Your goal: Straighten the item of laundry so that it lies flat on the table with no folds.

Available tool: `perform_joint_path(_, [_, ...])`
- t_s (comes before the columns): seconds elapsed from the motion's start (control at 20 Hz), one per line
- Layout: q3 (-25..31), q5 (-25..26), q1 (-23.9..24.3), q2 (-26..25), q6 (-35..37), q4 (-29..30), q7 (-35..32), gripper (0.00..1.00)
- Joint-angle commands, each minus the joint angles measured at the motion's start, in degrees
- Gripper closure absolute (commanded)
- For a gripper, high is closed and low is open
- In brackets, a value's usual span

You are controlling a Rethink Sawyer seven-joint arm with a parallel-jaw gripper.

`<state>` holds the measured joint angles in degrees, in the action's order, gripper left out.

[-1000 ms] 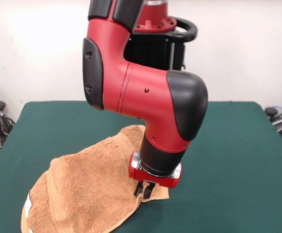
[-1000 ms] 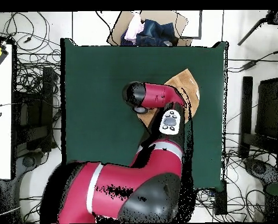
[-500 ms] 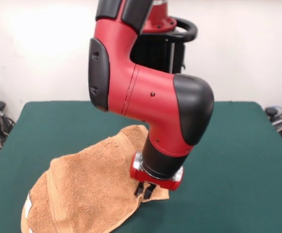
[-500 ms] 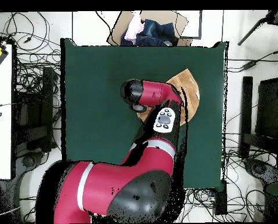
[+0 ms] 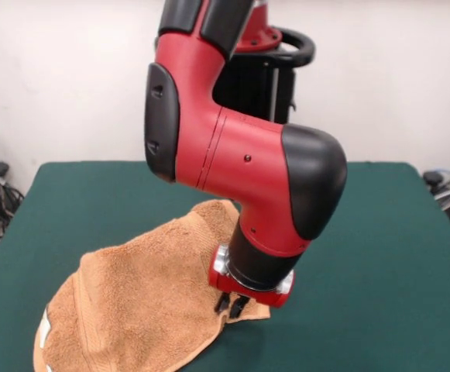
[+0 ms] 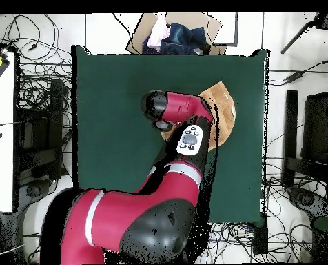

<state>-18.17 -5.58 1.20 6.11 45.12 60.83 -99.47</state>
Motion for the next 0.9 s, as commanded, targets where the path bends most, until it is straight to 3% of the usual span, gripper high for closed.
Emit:
perform_joint_path(0.05, [3.75, -5.25, -2.18, -9.8, -7.29, -2.63, -22.21, 1.0])
perform_joint_path(0.55, [3.5, -6.92, -3.77, -11.21, -3.53, -5.61, -22.0, 1.0])
perform_joint_path(0.9, [4.13, -9.13, -5.15, -14.32, -0.33, -12.26, -25.44, 1.0])
